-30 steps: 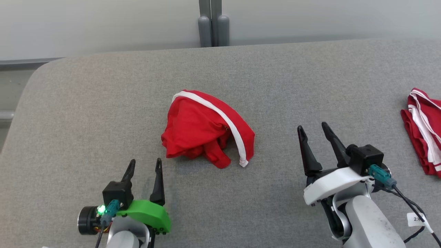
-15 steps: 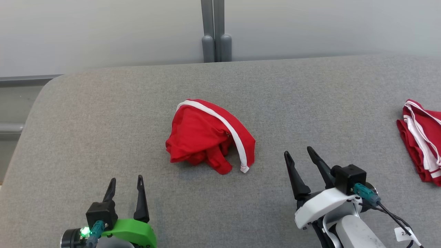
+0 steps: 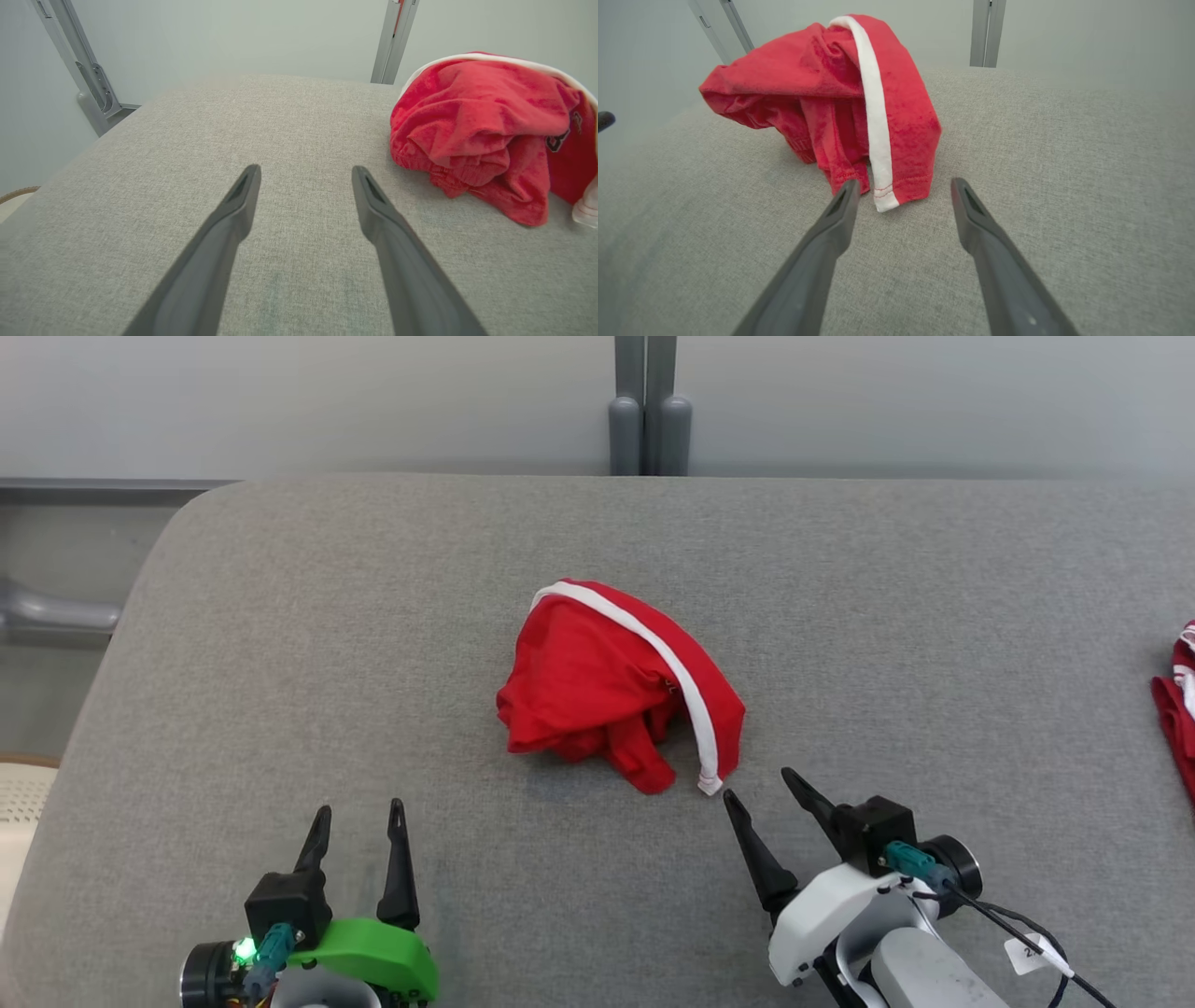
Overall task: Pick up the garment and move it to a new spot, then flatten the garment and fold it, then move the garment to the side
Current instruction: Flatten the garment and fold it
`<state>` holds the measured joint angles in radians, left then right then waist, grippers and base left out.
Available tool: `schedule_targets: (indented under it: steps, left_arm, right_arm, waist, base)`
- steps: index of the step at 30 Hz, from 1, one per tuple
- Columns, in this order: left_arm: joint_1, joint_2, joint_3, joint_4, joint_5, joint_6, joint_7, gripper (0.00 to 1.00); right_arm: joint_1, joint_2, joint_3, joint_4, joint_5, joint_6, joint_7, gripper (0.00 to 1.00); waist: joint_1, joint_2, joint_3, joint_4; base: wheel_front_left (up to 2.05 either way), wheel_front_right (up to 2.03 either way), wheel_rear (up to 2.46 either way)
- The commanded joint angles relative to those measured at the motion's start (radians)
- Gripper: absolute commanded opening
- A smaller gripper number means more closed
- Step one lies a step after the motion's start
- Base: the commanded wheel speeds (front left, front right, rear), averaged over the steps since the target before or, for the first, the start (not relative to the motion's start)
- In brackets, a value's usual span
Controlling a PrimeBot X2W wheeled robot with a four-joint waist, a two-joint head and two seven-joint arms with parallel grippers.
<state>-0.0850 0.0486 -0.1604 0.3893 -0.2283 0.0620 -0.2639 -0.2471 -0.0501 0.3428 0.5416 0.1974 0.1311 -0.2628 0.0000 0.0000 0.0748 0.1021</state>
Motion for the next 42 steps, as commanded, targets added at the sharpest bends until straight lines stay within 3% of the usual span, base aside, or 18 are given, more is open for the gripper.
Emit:
schedule_targets:
  steps: [1, 11, 21, 22, 23, 24, 25, 35, 42]
  left_arm:
    - [-0.022, 0.004, -0.002, -0.002, -0.003, 0.008, 0.0, 1.0]
    - [-0.037, 0.004, -0.026, -0.012, -0.026, 0.014, 0.0, 1.0]
    - [-0.045, 0.004, -0.042, -0.019, -0.047, 0.028, 0.0, 1.0]
    - [-0.047, 0.004, -0.045, -0.019, -0.049, 0.03, 0.0, 1.0]
    - [-0.048, 0.004, -0.047, -0.019, -0.052, 0.029, 0.0, 1.0]
    - [-0.05, 0.004, -0.049, -0.02, -0.058, 0.03, 0.0, 1.0]
    - [-0.053, 0.004, -0.051, -0.02, -0.062, 0.03, 0.0, 1.0]
    - [-0.059, 0.004, -0.072, -0.012, -0.076, 0.034, 0.0, 1.0]
    - [-0.069, 0.004, -0.116, -0.003, -0.1, 0.033, 0.0, 1.0]
  right_arm:
    - [-0.019, -0.002, -0.002, 0.023, -0.006, -0.001, -0.002, 1.0]
    - [-0.098, -0.002, -0.057, 0.131, -0.053, -0.001, -0.002, 1.0]
    - [-0.135, -0.002, -0.071, 0.162, -0.101, -0.001, -0.002, 0.98]
    - [-0.138, -0.002, -0.073, 0.166, -0.104, -0.001, -0.002, 0.53]
    - [-0.141, -0.003, -0.077, 0.168, -0.109, -0.001, -0.002, 0.35]
    - [-0.145, -0.003, -0.083, 0.171, -0.112, -0.001, -0.002, 0.09]
    - [-0.149, -0.002, -0.09, 0.175, -0.115, -0.001, -0.002, 0.0]
    - [-0.276, -0.048, -0.227, 0.096, -0.206, -0.001, -0.002, 0.0]
    - [-0.489, -0.092, -0.19, 0.07, -0.262, -0.001, -0.002, 0.0]
  waist:
    - [0.0, 0.0, 0.014, 0.038]
    - [0.0, 0.0, 0.052, 0.107]
    - [0.0, 0.0, 0.082, 0.119]
    - [0.0, 0.0, 0.084, 0.118]
    - [0.0, 0.0, 0.085, 0.117]
    - [0.0, 0.0, 0.086, 0.116]
    - [0.0, 0.0, 0.087, 0.115]
    - [0.0, 0.0, 0.089, 0.102]
    - [0.0, 0.0, 0.087, 0.132]
  base:
    - [0.0, 0.0, 0.0]
    - [0.0, 0.0, 0.0]
    - [0.0, 0.0, 0.0]
    - [0.0, 0.0, 0.0]
    - [0.0, 0.0, 0.0]
    - [0.0, 0.0, 0.0]
    - [0.0, 0.0, 0.0]
    - [0.0, 0.0, 0.0]
    - [0.0, 0.0, 0.0]
